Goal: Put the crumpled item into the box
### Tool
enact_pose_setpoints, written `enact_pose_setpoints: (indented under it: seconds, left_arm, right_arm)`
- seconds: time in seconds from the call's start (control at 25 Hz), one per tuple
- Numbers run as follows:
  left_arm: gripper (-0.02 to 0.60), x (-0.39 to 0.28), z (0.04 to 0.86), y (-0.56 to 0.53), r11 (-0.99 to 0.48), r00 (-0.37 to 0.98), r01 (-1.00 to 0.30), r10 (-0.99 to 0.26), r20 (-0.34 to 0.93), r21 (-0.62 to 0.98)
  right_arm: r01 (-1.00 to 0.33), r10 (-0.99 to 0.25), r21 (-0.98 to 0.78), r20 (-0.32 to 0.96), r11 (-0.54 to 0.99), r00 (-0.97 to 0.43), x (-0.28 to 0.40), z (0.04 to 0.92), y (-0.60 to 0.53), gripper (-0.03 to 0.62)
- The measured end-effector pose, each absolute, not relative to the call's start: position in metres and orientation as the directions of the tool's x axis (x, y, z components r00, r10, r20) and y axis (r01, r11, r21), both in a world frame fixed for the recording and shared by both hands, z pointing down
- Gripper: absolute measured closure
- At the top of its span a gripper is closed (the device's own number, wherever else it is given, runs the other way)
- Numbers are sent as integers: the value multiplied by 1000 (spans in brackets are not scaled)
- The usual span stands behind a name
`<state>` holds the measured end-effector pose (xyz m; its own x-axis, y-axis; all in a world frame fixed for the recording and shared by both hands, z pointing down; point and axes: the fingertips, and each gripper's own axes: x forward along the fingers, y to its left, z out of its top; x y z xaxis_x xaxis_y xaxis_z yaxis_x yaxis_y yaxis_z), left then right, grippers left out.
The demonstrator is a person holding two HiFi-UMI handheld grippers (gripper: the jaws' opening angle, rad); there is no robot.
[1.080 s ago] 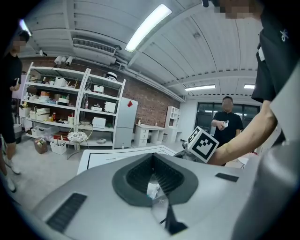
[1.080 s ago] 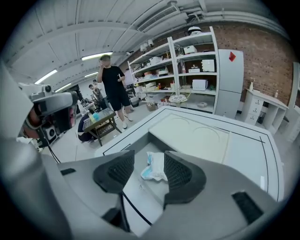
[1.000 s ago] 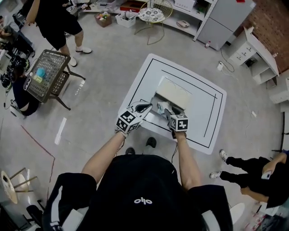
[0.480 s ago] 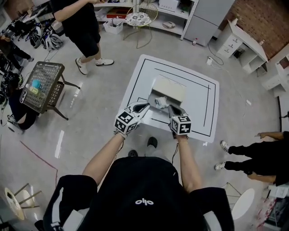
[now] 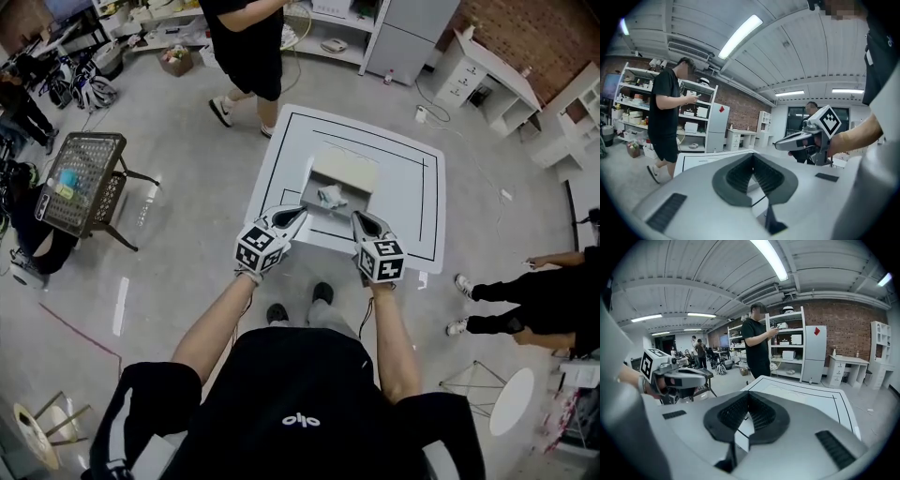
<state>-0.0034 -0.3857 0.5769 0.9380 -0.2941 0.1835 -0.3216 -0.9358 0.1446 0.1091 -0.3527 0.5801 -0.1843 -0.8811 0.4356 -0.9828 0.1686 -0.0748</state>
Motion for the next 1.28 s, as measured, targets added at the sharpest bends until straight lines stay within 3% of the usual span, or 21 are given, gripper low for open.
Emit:
enact_pose_setpoints:
  seconds: [0.32,0.96,1.28]
  left_arm:
    - [581,11,562,-379,-935,937,-331,-308,168,130]
    - [581,123,551,-356,-933,931,-343,-324,167,106]
    - [581,147,554,-353,-928,926,-357,-336,173,104]
  right_arm:
    - [-983,-902,-72,392,167,-182,130,559,-341,585]
    - [-980,-915,-82,351,183,-200,245,544,-314,585]
    - [-977,-910,-80,356,197,-213,271,549,-309,585]
